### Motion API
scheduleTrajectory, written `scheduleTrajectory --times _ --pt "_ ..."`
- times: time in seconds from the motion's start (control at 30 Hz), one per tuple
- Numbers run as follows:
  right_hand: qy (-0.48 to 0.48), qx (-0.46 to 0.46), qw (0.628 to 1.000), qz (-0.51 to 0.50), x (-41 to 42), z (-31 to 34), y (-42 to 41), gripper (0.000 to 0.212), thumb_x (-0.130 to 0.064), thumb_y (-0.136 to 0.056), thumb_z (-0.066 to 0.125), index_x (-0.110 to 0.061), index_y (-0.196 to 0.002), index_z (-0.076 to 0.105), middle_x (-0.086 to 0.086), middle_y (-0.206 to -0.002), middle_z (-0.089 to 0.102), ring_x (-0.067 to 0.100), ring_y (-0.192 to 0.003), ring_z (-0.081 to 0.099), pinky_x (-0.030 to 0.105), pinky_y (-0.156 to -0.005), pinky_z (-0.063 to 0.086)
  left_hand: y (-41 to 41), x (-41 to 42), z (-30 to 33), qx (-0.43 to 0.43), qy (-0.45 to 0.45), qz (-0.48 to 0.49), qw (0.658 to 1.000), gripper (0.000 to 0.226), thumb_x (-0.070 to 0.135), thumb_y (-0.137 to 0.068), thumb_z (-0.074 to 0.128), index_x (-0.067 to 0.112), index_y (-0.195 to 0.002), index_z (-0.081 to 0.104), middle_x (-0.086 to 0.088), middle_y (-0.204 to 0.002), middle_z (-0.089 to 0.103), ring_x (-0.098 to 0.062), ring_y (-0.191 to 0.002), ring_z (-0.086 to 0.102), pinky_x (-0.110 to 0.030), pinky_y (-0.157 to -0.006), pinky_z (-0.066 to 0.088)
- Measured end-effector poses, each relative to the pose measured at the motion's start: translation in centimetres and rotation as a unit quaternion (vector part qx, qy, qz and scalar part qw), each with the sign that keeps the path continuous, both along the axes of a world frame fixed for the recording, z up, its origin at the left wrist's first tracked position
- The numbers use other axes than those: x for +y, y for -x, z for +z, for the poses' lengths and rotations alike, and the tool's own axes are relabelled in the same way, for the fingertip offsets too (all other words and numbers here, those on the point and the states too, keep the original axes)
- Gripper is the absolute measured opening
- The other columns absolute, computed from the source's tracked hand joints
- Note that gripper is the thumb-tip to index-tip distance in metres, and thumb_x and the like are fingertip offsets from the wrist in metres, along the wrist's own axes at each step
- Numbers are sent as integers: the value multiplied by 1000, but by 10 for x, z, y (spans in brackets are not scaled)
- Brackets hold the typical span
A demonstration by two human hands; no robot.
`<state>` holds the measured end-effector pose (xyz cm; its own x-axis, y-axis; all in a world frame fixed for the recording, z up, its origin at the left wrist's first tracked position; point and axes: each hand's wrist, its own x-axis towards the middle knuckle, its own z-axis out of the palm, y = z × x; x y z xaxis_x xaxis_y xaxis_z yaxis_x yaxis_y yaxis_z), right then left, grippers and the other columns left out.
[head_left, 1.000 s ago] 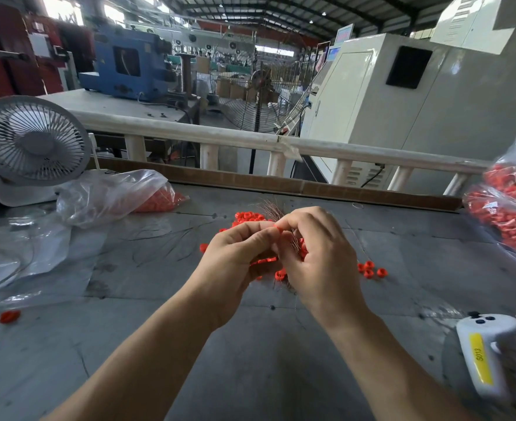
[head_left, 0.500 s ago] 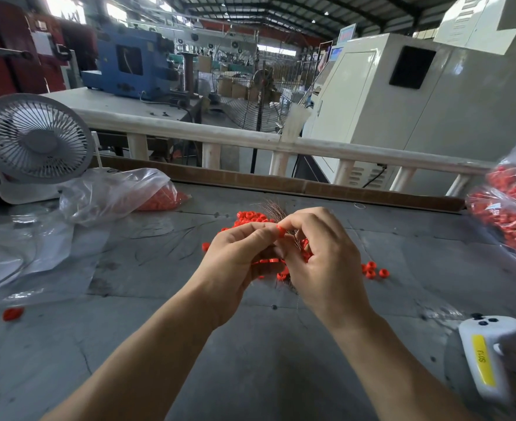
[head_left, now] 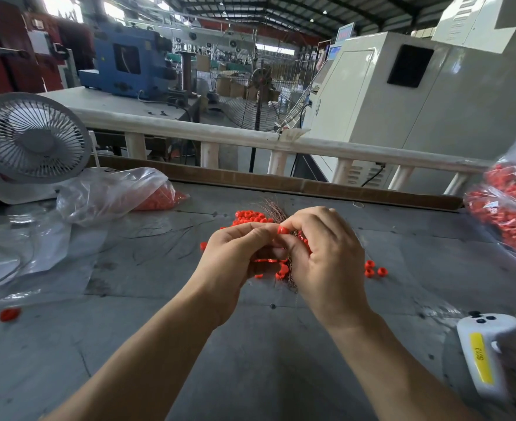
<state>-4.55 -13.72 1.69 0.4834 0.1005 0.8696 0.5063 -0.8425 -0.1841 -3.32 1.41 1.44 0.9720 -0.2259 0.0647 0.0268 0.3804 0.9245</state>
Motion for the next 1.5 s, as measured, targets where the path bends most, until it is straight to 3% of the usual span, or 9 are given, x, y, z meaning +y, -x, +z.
scheduleTrajectory --times 0.3,0.47,0.6,0.73,0.9,1.1,1.23,1.33,1.5 --pt "16 7 1000 20 1 4 0 4 -14 -91 74 -11 -91 72 -1 -92 65 25 -88 61 37 -80 50 -1 1 0 -5 15 12 1000 22 15 -98 62 -5 -100 73 -23 -84 65 -33 -78 58 -47 -77 45" --pt "12 20 1000 20 3 4 5 11 -21 -94 76 -15 -103 73 -4 -88 64 15 -78 61 34 -64 53 -3 4 0 -31 34 9 999 20 14 -98 61 -2 -104 72 -20 -86 62 -25 -74 63 -34 -67 55" --pt "-18 31 997 64 6 2 7 15 -21 -96 75 -12 -106 70 -4 -94 67 12 -82 63 27 -72 53 -3 6 0 -37 42 6 998 17 12 -98 61 -1 -100 71 -20 -88 68 -26 -76 69 -31 -62 56" --pt "-33 42 995 89 7 -1 5 13 -15 -94 76 -10 -104 70 -2 -95 68 12 -83 64 29 -74 55 -4 6 -1 -26 33 18 999 21 17 -97 64 -3 -102 71 -22 -92 68 -29 -81 67 -34 -69 58" --pt "-20 75 992 95 5 -2 6 14 -10 -93 76 -13 -105 69 -5 -101 69 8 -93 65 22 -82 53 -5 5 -4 -5 18 34 999 33 26 -93 69 -4 -106 71 -23 -94 67 -33 -84 64 -40 -72 57" --pt "-13 104 991 85 5 -3 6 26 -6 -89 77 -13 -113 72 -4 -109 73 12 -103 68 29 -92 54 -7 7 -6 1 4 70 998 21 20 -93 71 0 -98 75 -21 -90 72 -28 -79 67 -35 -68 59" --pt "-1 110 993 40 0 -4 2 20 -15 -89 77 -18 -108 72 -8 -106 67 10 -101 63 23 -87 51 -6 6 -5 -12 -27 79 996 18 21 -94 71 4 -94 78 -16 -89 76 -21 -72 68 -30 -65 60" --pt "-37 109 992 -55 -16 -4 -7 18 -19 -86 79 -23 -101 71 -9 -100 64 15 -95 61 29 -80 49 -6 5 -6 -26 -89 98 991 17 22 -96 70 8 -92 78 -12 -88 77 -17 -70 68 -29 -64 58" --pt "-100 213 942 -238 -70 -11 -23 13 -18 -83 80 -22 -93 71 2 -96 72 30 -95 66 38 -81 53 -9 7 -9 -37 -167 135 976 16 14 -98 65 14 -87 78 -6 -83 78 -14 -70 68 -33 -68 58"
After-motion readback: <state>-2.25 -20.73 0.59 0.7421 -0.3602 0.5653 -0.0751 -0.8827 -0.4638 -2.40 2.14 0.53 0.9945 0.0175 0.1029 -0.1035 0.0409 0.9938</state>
